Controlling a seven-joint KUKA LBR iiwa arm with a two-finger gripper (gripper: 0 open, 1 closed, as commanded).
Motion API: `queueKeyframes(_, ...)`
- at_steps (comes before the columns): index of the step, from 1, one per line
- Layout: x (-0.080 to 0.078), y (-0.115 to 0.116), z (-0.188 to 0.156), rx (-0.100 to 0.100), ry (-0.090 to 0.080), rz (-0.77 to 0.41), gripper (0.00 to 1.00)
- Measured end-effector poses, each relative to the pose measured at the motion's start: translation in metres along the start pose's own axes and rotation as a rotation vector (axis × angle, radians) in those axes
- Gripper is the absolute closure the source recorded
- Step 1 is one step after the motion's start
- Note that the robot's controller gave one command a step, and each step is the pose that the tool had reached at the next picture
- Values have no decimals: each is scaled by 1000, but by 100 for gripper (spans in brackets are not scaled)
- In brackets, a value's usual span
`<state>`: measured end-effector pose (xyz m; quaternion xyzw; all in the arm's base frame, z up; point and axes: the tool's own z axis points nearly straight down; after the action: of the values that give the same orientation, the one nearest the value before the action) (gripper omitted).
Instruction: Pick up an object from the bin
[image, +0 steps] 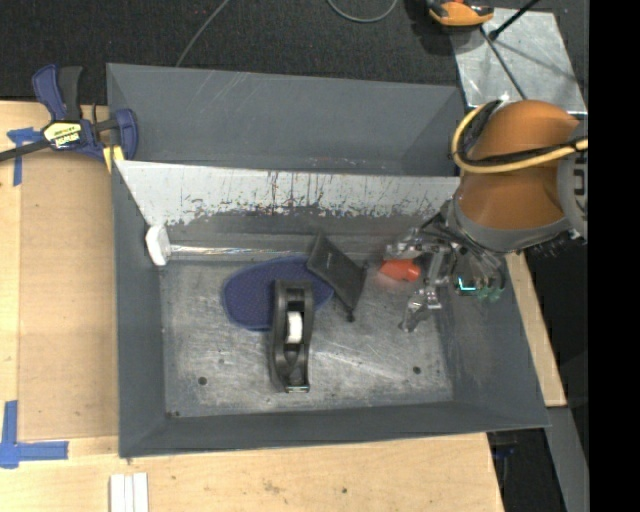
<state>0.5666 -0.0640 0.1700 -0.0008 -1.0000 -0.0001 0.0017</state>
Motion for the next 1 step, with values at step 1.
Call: queueKeyframes(1, -52, 27, 88, 0, -9, 7, 0)
